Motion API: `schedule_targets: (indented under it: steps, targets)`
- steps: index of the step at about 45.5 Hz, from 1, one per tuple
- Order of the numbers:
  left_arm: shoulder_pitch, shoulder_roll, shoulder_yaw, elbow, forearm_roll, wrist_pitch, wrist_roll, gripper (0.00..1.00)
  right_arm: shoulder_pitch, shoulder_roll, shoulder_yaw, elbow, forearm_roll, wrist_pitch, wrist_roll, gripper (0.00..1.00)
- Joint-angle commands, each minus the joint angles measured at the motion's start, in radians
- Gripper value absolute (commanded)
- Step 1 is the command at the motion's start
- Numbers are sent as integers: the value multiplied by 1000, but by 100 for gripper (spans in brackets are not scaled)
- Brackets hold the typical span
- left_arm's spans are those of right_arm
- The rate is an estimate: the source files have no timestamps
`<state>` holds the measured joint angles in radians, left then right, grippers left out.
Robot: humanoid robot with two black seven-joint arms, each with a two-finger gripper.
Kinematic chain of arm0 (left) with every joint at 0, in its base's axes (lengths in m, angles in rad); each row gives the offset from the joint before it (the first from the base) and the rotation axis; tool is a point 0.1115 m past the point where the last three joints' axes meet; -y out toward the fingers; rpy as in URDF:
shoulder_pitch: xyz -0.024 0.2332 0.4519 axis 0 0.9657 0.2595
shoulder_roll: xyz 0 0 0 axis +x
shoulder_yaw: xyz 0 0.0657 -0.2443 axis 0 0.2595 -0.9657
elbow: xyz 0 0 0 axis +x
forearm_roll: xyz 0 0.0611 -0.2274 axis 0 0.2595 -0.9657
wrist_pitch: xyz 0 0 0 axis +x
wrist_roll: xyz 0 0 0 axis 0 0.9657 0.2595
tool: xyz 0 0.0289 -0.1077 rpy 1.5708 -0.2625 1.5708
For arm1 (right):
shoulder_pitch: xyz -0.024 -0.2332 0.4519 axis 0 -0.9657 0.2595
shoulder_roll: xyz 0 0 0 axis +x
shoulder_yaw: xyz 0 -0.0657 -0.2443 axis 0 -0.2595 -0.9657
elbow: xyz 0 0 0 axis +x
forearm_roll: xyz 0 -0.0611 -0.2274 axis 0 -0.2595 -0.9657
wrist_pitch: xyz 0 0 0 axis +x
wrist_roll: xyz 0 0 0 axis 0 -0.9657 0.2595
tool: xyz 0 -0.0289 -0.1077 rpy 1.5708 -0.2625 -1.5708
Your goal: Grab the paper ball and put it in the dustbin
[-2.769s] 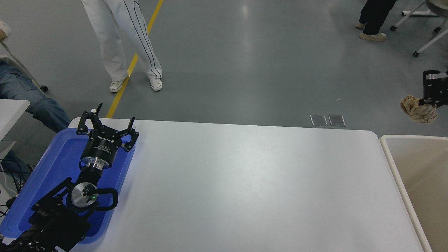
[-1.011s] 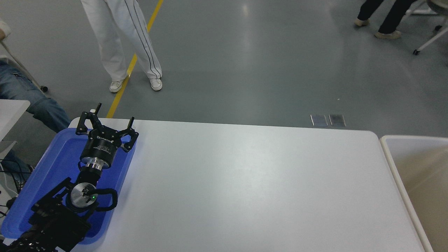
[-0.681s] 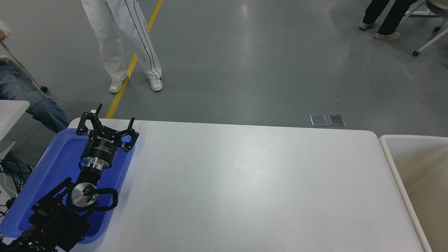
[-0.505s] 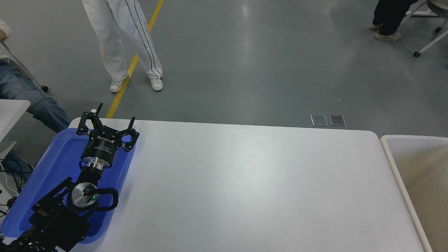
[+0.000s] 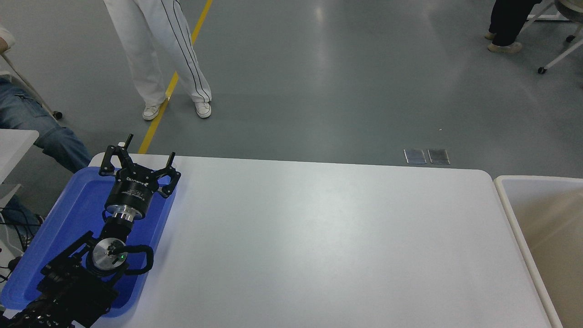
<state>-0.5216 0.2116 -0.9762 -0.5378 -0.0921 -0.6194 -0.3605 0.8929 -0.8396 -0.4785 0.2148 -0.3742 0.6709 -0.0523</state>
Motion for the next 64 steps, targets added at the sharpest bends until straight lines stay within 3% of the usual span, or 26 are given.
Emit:
schedule_targets:
  steps: [1,18,36,54,59,62,64]
  targets:
    - [0,0,1,-1,0,0,0,100,-140,92,98,-35,34,-247,0,0]
    - [0,0,-1,-1,0,1,0,100,-252,244,121,-55,144,-672,3,0]
    - [0,0,-1,-1,0,1,0,100,-289,310,136,-89,155,-804,6,0]
    - [0,0,-1,-1,0,1,0,100,-298,315,135,-91,152,-818,6,0]
    - [0,0,-1,-1,0,1,0,100,-298,313,135,-91,143,-832,6,27]
    - [0,0,-1,1,2,1,0,100,-298,312,135,-97,146,-855,6,62]
    - [0,0,-1,1,0,1,0,100,-298,312,135,-101,147,-872,8,80]
